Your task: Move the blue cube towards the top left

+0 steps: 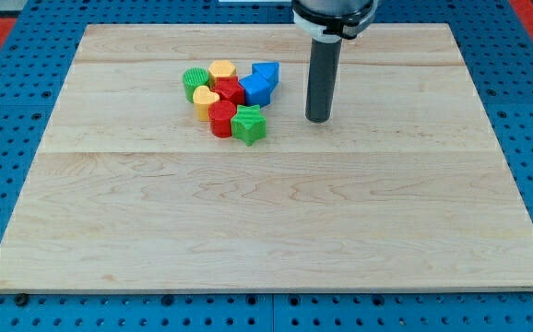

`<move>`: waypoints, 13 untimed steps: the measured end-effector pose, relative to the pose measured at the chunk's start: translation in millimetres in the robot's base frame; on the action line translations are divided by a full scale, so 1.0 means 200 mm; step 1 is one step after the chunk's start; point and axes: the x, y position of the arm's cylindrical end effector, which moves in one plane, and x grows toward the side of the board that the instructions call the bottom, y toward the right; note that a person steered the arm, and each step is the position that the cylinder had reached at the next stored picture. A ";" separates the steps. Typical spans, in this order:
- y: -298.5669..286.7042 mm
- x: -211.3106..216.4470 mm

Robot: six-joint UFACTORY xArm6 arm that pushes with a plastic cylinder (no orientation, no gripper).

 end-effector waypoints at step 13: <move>-0.30 -0.46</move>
